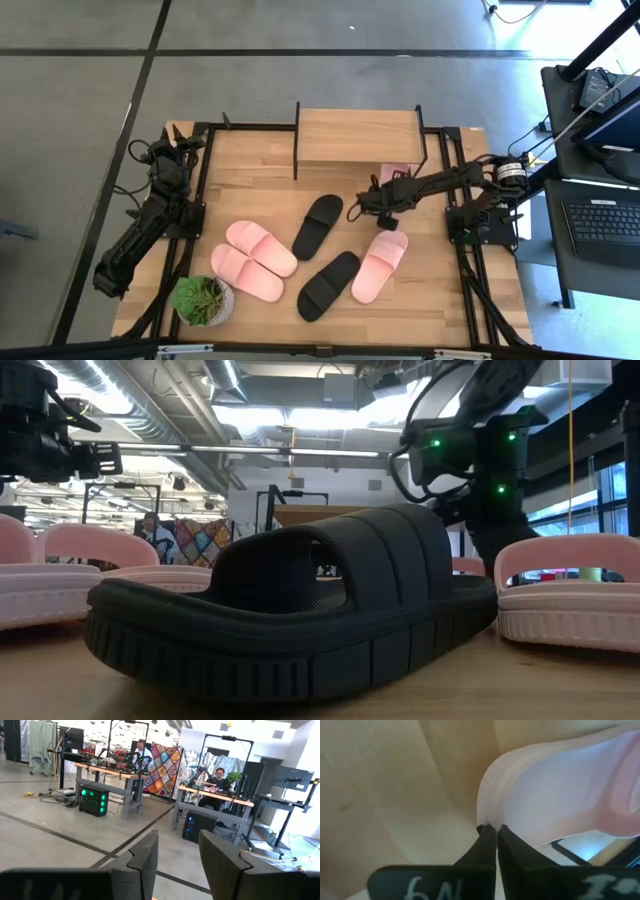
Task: Pick and place slides into the shelf
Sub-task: Put the pink slipper under the shelf
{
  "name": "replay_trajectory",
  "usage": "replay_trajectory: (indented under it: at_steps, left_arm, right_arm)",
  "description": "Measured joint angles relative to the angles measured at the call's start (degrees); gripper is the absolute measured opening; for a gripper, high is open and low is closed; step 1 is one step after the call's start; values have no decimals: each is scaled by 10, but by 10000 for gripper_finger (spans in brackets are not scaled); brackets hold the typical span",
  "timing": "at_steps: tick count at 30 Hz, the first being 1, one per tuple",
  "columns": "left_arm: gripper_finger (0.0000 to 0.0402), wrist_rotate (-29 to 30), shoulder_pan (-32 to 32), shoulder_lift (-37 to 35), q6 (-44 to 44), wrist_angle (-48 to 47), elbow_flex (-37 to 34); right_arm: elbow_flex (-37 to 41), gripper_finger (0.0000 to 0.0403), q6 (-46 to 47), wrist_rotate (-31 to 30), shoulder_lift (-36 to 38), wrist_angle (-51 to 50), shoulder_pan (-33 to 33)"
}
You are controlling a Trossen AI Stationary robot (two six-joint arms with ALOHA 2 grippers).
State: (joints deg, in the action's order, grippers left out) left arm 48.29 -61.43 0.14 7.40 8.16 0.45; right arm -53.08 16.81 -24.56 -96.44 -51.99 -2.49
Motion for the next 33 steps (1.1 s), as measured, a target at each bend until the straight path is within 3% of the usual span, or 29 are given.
replay_trajectory:
  at_steps: [15,33]
  left_arm:
    - [134,0,0,0,0,0,0]
    - [134,0,0,0,0,0,0]
  right_arm:
    - [0,4,-72,5,0,-1,-17]
    - [0,4,-158,-43,0,-34,-41]
